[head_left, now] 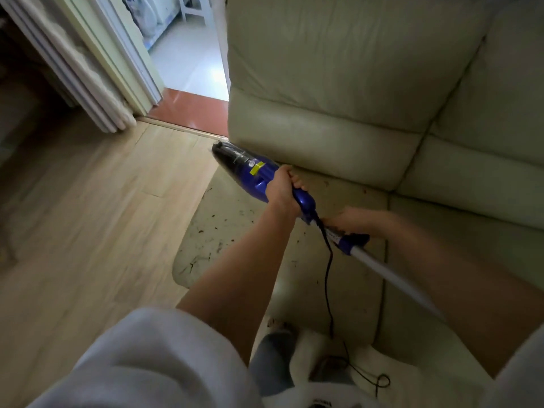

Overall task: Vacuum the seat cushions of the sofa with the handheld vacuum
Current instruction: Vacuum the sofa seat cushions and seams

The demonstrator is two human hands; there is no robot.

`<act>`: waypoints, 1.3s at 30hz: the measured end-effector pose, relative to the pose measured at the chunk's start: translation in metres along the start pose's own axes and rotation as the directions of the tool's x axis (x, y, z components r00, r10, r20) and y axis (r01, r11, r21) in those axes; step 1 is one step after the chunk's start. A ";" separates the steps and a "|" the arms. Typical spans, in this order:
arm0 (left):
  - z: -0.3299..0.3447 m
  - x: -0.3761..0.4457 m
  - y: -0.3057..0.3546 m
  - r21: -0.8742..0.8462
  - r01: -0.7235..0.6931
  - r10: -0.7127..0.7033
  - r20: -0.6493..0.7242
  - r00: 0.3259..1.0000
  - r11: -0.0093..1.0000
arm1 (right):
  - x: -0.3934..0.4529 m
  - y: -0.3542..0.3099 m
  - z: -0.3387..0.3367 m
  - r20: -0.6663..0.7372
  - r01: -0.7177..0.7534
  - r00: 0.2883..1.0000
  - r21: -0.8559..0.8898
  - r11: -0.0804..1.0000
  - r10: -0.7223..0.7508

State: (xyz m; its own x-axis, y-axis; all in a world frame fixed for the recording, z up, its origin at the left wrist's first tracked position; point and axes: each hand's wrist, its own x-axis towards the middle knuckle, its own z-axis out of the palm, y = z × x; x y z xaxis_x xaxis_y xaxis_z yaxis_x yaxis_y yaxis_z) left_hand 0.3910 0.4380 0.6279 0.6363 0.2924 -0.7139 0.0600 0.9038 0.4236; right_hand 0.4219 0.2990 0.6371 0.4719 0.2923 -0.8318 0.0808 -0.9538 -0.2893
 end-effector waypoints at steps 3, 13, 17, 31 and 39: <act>0.001 0.013 0.007 -0.048 0.045 -0.042 0.052 0.998 0.998 | 0.007 -0.008 -0.009 -0.047 -0.030 0.998 -0.008 1.000 0.030; -0.030 0.033 0.007 -0.044 0.029 -0.034 -0.130 0.991 0.999 | 0.026 -0.023 0.027 -0.217 -0.049 0.974 0.090 0.995 0.068; -0.050 0.036 0.007 0.154 0.029 0.034 -0.391 0.920 0.988 | 0.035 -0.025 0.049 -0.279 -0.036 0.960 -0.050 0.998 0.021; -0.053 0.008 -0.026 0.363 0.103 0.124 -0.552 0.825 0.926 | 0.026 -0.002 0.056 -0.285 -0.087 0.945 -0.696 0.713 -0.163; -0.038 -0.009 -0.050 0.380 0.111 0.120 -0.534 0.837 0.918 | 0.012 0.028 0.050 -0.266 -0.041 0.938 -0.723 0.689 -0.223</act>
State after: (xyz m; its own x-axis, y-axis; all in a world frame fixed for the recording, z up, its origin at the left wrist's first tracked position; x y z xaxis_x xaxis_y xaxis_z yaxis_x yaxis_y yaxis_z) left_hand 0.3531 0.4022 0.5919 0.1284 0.5204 -0.8442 0.4183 0.7434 0.5219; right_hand 0.3865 0.2797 0.5953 0.6578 0.4686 -0.5897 0.6715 -0.7195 0.1773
